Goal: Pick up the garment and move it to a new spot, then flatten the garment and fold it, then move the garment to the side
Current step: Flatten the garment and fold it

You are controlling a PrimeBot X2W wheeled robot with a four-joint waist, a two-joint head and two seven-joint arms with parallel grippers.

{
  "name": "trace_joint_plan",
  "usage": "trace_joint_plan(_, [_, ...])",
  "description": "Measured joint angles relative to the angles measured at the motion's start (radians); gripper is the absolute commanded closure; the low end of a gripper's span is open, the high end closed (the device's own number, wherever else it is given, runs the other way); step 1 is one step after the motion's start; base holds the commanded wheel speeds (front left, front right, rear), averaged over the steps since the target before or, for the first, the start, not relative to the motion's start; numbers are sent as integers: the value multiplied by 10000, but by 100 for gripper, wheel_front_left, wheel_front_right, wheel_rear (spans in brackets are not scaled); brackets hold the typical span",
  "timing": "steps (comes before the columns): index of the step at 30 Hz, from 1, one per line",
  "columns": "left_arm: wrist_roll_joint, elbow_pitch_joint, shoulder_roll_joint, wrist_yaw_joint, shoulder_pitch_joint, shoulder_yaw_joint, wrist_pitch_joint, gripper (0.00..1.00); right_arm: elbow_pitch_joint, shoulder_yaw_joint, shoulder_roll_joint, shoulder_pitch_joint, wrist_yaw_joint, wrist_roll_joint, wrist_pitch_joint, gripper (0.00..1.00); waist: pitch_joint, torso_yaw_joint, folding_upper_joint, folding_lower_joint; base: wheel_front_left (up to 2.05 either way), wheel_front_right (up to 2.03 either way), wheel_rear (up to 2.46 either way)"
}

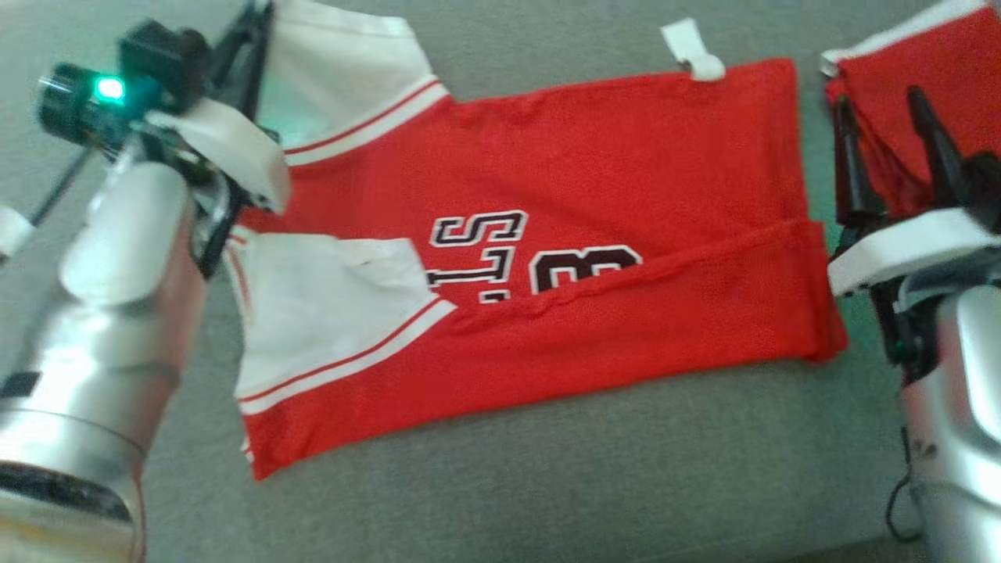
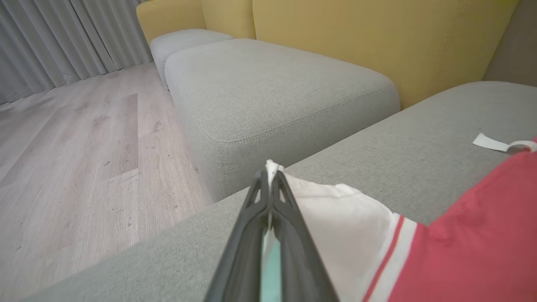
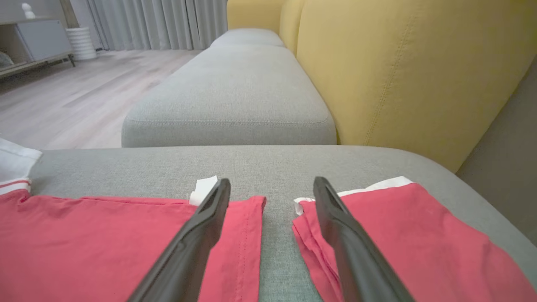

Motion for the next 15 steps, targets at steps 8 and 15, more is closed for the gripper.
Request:
trace_joint_plan(8, [104,-1918,-201,104,983,-577,-10,100,1969,357,-1252,-1313,0,740,2098,0,-293,1198,0,0,0,0,0])
trace_joint_plan(15, [104,-3440,-151,282,1386,-840,573,100,3751,1235,-1954,-2426,0,1283,2748,0,30,1757,0,2,0,0,0])
